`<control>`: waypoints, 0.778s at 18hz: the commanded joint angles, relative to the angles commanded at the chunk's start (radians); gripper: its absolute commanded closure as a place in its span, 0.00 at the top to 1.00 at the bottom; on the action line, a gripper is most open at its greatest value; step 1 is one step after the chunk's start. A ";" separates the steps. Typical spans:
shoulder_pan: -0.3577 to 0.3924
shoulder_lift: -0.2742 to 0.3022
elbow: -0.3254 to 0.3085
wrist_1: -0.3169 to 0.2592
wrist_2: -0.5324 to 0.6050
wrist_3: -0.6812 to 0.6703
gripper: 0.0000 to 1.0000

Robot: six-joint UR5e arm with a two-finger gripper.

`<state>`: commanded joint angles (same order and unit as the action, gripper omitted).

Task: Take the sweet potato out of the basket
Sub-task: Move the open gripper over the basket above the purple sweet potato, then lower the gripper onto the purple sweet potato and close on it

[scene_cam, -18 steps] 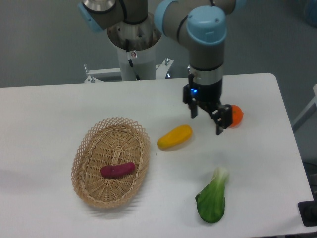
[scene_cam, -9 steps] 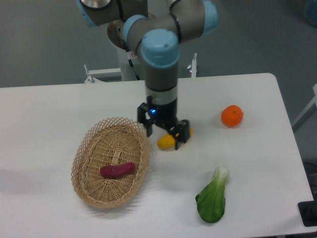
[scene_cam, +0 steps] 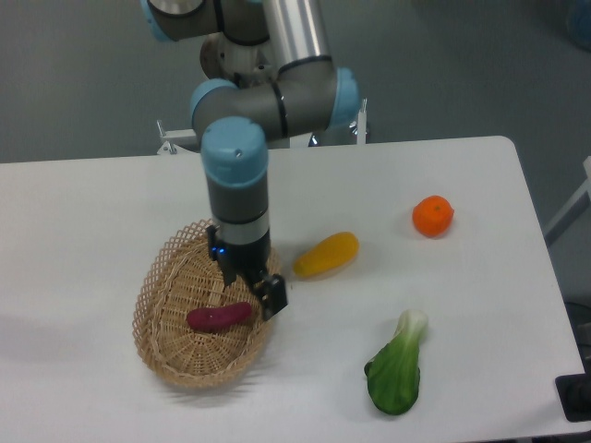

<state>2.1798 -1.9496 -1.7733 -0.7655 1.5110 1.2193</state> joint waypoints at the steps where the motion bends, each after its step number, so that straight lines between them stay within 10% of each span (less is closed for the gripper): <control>1: -0.006 -0.008 -0.002 0.000 0.000 0.031 1.00; 14: -0.058 -0.095 -0.006 0.002 0.006 0.078 0.98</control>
<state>2.1215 -2.0448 -1.7794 -0.7639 1.5171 1.2978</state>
